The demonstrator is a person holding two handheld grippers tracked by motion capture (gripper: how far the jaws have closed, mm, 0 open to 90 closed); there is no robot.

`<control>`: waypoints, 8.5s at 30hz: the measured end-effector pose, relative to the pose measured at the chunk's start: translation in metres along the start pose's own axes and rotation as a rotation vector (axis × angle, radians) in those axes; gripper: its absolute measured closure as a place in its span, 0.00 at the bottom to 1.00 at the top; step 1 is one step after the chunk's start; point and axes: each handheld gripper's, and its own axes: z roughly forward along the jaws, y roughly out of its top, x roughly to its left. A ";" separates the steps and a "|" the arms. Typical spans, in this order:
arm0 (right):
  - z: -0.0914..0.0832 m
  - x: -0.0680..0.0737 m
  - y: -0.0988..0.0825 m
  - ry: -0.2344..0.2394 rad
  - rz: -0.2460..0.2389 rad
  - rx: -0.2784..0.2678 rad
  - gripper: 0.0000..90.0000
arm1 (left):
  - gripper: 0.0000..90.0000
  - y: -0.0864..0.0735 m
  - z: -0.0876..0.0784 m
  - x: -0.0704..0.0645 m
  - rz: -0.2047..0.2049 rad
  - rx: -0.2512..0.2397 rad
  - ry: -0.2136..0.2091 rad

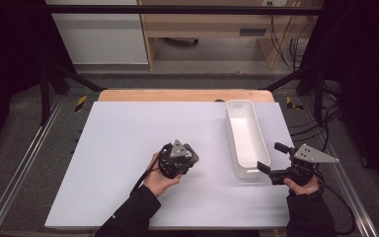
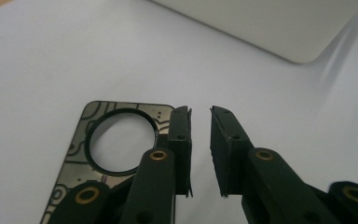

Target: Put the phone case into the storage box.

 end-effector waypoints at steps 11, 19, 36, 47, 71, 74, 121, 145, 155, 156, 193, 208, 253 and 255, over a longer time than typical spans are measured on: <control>0.000 0.000 0.000 -0.002 -0.001 0.001 0.00 | 0.51 0.002 -0.044 0.019 0.000 -0.075 0.025; -0.001 0.000 0.000 -0.002 -0.001 -0.001 0.00 | 0.24 0.003 -0.052 0.028 0.021 -0.015 0.035; 0.000 0.000 0.000 0.001 -0.002 0.004 0.00 | 0.05 0.001 -0.042 0.047 -0.009 0.079 -0.016; 0.000 0.000 0.000 0.001 -0.001 0.004 0.00 | 0.04 -0.003 -0.017 0.056 -0.006 0.162 -0.028; 0.001 0.000 -0.001 0.002 0.000 0.011 0.00 | 0.04 -0.002 0.016 0.062 0.031 0.276 -0.044; 0.001 0.000 -0.001 0.003 0.001 0.010 0.00 | 0.04 -0.003 0.019 0.062 0.027 0.290 -0.047; 0.002 0.000 -0.001 0.005 -0.001 0.011 0.00 | 0.13 -0.014 0.037 0.059 0.055 0.357 -0.030; 0.001 0.000 -0.001 0.008 -0.003 0.009 0.00 | 0.13 -0.005 0.006 0.057 0.030 0.238 -0.015; 0.001 0.001 0.000 0.009 -0.004 0.008 0.00 | 0.13 -0.002 -0.014 0.050 0.032 0.176 -0.007; 0.001 0.001 0.000 0.009 -0.005 0.008 0.00 | 0.13 -0.002 -0.016 0.050 0.033 0.173 -0.009; 0.005 0.017 0.010 0.073 -0.071 0.032 0.00 | 0.13 -0.011 -0.067 0.019 0.102 0.010 -0.065; 0.017 0.040 0.017 0.146 -0.163 0.081 0.00 | 0.13 -0.013 -0.067 0.006 0.150 0.014 -0.107; 0.058 0.101 0.023 0.349 -0.444 0.256 0.03 | 0.13 -0.003 -0.060 -0.028 0.387 0.034 -0.185; 0.058 0.103 0.025 0.355 -0.458 0.252 0.03 | 0.13 -0.003 -0.061 -0.027 0.399 0.033 -0.185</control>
